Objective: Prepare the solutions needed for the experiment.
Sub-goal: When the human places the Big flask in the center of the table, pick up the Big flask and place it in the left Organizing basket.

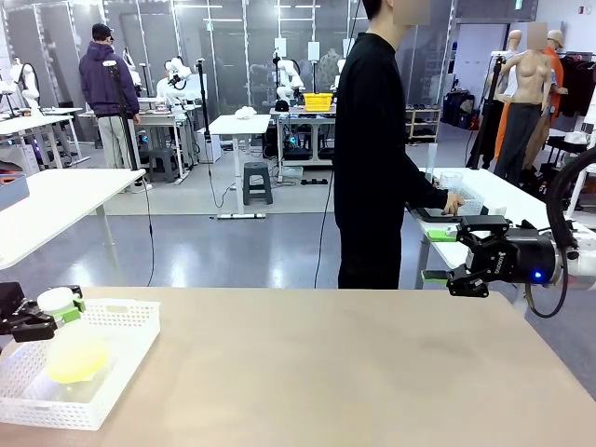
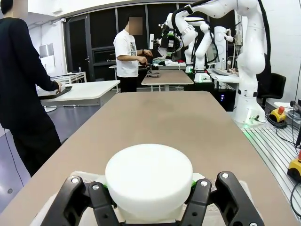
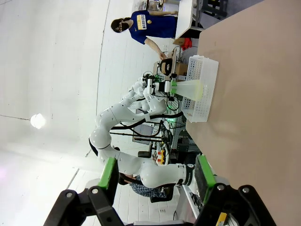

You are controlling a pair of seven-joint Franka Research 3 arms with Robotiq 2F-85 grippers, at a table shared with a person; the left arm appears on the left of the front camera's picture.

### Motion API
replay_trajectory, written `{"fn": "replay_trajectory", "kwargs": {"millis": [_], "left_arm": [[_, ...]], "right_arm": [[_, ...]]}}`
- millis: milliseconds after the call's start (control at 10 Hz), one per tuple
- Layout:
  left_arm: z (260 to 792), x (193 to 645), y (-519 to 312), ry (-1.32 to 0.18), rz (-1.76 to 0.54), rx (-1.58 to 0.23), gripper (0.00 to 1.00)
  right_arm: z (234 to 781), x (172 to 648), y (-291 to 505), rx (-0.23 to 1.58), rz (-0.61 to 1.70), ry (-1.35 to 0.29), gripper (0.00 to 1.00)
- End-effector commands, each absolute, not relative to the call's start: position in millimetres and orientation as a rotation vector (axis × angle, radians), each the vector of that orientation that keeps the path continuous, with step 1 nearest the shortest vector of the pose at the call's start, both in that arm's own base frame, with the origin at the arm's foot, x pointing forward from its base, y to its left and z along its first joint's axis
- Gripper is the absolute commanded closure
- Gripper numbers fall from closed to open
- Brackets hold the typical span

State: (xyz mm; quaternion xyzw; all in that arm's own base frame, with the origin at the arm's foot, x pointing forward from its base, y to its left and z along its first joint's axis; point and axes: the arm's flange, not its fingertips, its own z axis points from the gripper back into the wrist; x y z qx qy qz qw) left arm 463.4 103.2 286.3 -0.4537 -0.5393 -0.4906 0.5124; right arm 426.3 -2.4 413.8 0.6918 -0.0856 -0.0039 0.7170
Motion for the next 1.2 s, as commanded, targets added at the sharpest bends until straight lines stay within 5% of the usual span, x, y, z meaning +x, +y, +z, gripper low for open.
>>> {"fn": "replay_trajectory", "kwargs": {"millis": [0,700,800,1100], "left_arm": [[269,469,101,-1.339,-1.191,-1.058,0.99],[257,476,99,-1.324,-1.177,-1.088,0.99],[257,474,100,-1.325,-1.165,-1.099,0.65],[257,471,102,-1.292,-1.176,-1.104,0.39]], "right_arm": [[415,426,-2,1.532,-0.005,-0.19,0.18],[415,426,-2,1.532,-0.005,-0.19,0.18],[415,426,-2,1.532,-0.005,-0.19,0.18],[415,426,-2,1.532,-0.005,-0.19,0.18]]}}
